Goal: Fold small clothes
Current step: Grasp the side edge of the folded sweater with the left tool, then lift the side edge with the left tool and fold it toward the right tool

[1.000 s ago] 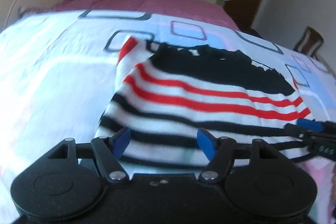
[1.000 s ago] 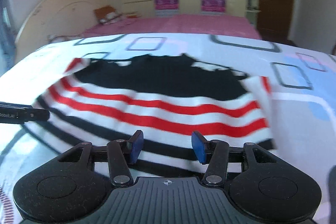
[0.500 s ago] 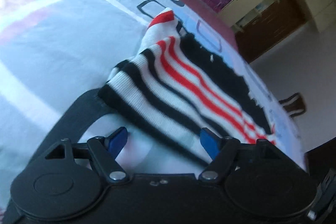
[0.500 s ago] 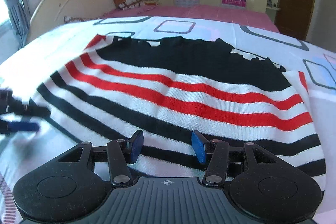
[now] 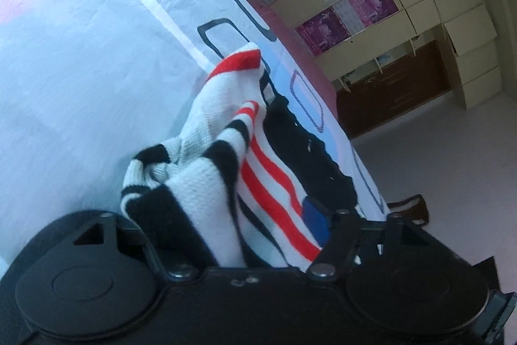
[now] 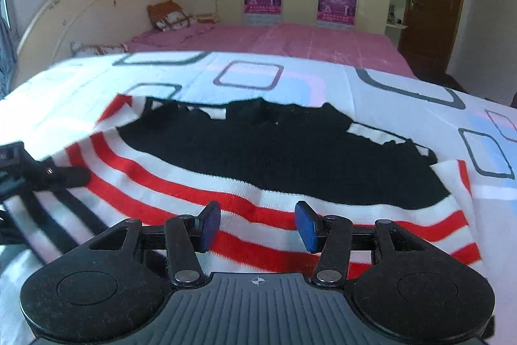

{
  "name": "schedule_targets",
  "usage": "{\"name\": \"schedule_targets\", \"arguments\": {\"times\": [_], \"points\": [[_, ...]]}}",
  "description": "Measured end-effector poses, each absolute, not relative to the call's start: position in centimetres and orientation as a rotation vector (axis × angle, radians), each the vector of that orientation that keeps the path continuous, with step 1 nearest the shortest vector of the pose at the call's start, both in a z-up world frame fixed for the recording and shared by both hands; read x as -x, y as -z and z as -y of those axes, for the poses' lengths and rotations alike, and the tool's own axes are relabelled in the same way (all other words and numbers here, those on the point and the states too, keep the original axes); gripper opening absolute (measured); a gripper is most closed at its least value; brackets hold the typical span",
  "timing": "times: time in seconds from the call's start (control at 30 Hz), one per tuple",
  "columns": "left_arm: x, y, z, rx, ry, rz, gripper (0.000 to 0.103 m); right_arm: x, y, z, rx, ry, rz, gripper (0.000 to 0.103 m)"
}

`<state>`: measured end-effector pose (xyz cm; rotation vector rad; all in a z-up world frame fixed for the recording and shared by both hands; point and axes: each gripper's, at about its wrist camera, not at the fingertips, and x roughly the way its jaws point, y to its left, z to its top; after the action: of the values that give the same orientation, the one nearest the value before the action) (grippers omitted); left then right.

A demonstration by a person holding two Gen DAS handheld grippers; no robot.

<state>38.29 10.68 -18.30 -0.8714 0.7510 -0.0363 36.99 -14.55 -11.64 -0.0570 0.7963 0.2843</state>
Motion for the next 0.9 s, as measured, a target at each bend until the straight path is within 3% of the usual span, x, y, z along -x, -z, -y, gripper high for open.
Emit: {"name": "schedule_targets", "arguments": {"times": [0.1,0.17,0.43,0.9], "points": [[-38.0,18.8,-11.2,0.889,0.000,-0.744,0.032,-37.0,12.9,14.1,0.091,-0.271,-0.806,0.051],[-37.8,19.3,-11.8,0.927,-0.002,-0.742,0.028,-37.0,12.7,14.2,0.091,-0.267,-0.816,0.050],[-37.6,18.6,-12.1,0.947,0.000,-0.732,0.020,-36.9,13.0,14.1,0.094,-0.273,-0.809,0.050],[-37.4,12.9,-6.7,0.729,-0.007,-0.636,0.018,-37.5,12.9,16.0,0.055,-0.386,-0.800,0.051]]}}
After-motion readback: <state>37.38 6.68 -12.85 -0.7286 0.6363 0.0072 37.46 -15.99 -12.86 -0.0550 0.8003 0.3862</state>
